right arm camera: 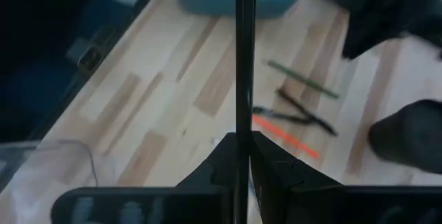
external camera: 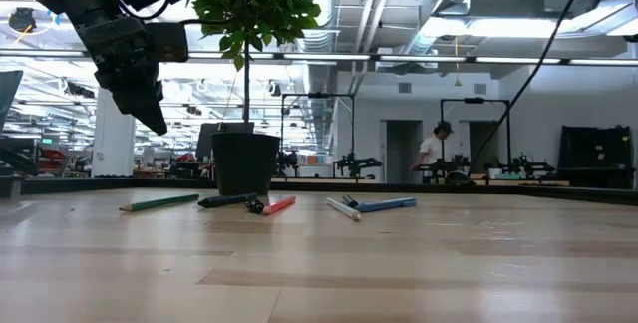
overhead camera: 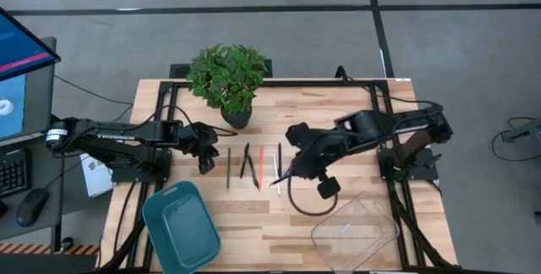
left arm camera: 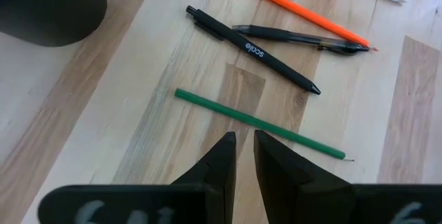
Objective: Sort pens & pencils
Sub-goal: Put the black pencil into the transparent bin
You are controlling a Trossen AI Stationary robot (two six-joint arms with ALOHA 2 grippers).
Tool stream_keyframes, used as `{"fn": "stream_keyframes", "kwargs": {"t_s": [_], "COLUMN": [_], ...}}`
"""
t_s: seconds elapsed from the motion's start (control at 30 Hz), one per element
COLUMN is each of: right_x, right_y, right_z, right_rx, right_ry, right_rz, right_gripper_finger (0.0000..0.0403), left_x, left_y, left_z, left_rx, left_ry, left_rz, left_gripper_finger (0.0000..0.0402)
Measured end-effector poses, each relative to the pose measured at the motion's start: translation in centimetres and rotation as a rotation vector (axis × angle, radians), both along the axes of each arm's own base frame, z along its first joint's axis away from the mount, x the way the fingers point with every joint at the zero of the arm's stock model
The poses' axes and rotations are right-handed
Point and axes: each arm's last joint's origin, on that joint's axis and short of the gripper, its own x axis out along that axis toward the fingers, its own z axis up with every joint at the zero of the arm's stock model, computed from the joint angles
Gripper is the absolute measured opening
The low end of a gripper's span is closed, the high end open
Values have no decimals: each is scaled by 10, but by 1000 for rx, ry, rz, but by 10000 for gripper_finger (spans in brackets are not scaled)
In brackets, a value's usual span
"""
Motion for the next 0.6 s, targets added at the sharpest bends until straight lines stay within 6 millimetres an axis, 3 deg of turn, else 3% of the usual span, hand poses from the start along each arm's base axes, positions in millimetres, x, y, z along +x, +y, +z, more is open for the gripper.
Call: {"fn": "stream_keyframes", "kwargs": {"t_s": [0.17,0.6], "right_x": [-1,0], "right_y": [-12,-71], "right_z": [-1,2], "right_rx": [30,166], "right_ry": [-118,-480], "right_rz": [-34,-189], "right_gripper_finger": [56,56], "left_x": [1,1], "left_y": [1,2], "left_z": [1,1], "left_rx": [35,38], "left_ry": [-7,-5], "left_rz": [25,37], "left_gripper_finger": [43,43]}}
